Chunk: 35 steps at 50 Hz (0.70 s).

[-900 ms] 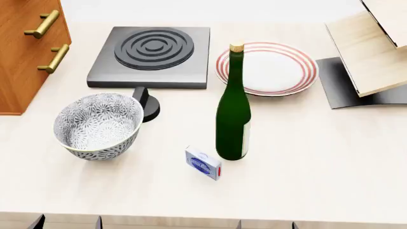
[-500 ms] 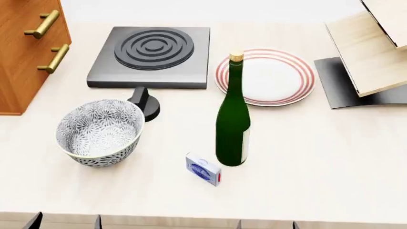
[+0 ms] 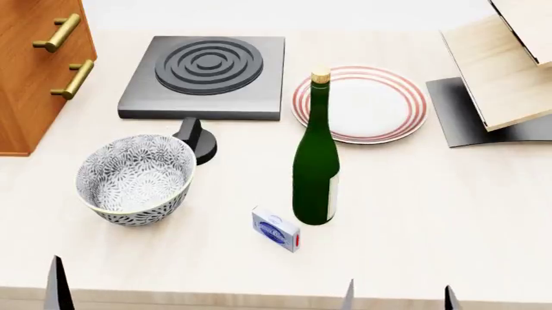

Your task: Pick up the akita bowl and put it on the plate.

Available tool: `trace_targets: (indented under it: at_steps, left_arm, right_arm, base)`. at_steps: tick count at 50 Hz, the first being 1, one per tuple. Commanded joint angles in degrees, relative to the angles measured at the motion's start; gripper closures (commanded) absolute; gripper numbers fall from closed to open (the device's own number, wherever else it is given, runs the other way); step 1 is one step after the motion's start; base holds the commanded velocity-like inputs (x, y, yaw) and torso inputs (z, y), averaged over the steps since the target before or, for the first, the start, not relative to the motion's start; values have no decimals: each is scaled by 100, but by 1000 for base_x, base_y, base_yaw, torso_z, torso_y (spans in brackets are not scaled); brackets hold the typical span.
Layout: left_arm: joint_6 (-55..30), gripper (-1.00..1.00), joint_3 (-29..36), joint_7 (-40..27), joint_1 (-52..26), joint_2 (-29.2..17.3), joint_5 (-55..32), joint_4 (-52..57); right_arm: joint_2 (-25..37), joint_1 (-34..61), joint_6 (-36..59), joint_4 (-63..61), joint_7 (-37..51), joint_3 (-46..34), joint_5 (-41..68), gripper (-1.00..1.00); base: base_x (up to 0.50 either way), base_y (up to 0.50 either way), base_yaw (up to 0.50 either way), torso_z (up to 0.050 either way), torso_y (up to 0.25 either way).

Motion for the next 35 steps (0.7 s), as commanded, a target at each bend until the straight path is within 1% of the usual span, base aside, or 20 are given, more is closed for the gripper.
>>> trace_targets:
  at_steps: [1, 8, 16, 17, 20, 21, 24, 25, 35]
  left_arm:
    - [244, -100, -20, -173, 234, -109, -85, 585]
    - [340, -100, -52, -263, 206, -155, -152, 548]
    - [313, -100, -401, -518, -2, -170, -441, 372]
    - [307, -100, -526, -595, -56, -144, -598, 342]
    - [396, -100, -619, -693, -93, -134, -610, 302]
    - [355, -100, -739, -741, -115, -155, -752, 331]
    - [422, -100, -697, -726, -89, -194, -710, 314]
    - [491, -100, -664, -698, -55, -194, -754, 322]
    - [558, -100, -541, -720, -36, -244, -763, 291]
  right_arm:
    - [130, -311, -69, -671, 132, 20, 123, -100]
    - [171, -306, -138, -666, 201, 65, 219, -100]
    - [226, -126, -48, -560, 407, 425, 504, -100]
    - [238, -96, -21, -552, 454, 514, 553, -100]
    - [256, -41, -10, -492, 512, 618, 642, -100]
    - [261, 9, -14, -397, 526, 690, 732, -100]
    - [263, -18, 14, -441, 543, 644, 740, -100]
    - [240, -66, -136, -434, 483, 576, 763, -100]
    - [303, -44, -135, -359, 456, 473, 855, -100]
  base:
    - [0, 0, 0, 0, 0]
    - [0, 0, 0, 0, 0]
    - [0, 0, 0, 0, 0]
    - [0, 0, 0, 0, 0]
    - [0, 0, 0, 0, 0]
    - [0, 0, 0, 0, 0]
    - [0, 0, 0, 0, 0]
    - [0, 0, 0, 0, 0]
    - [0, -207, 0, 0, 0]
